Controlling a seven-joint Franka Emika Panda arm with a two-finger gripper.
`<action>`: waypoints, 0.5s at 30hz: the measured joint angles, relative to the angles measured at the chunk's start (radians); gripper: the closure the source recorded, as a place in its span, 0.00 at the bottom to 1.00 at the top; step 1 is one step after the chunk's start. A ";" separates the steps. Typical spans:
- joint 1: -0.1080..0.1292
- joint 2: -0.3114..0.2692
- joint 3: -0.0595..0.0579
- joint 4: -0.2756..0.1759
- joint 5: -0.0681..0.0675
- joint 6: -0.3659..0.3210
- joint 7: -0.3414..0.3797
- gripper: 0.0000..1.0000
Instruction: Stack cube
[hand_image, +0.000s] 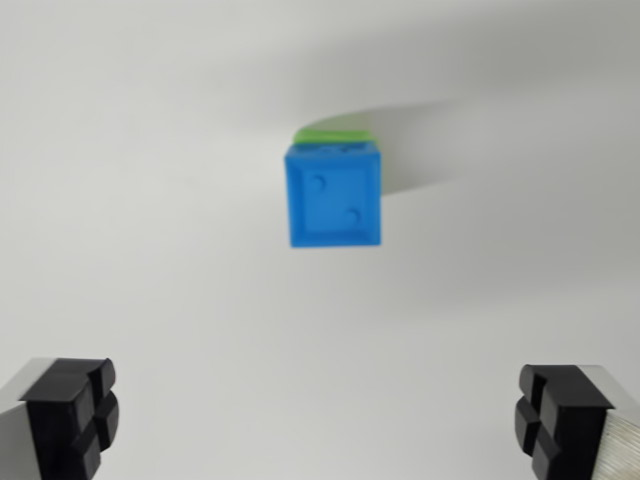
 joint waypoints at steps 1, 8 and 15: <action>0.000 -0.004 0.000 0.006 0.000 -0.009 0.000 0.00; 0.000 -0.028 0.000 0.042 -0.001 -0.071 0.000 0.00; 0.000 -0.043 0.000 0.074 -0.001 -0.117 0.001 0.00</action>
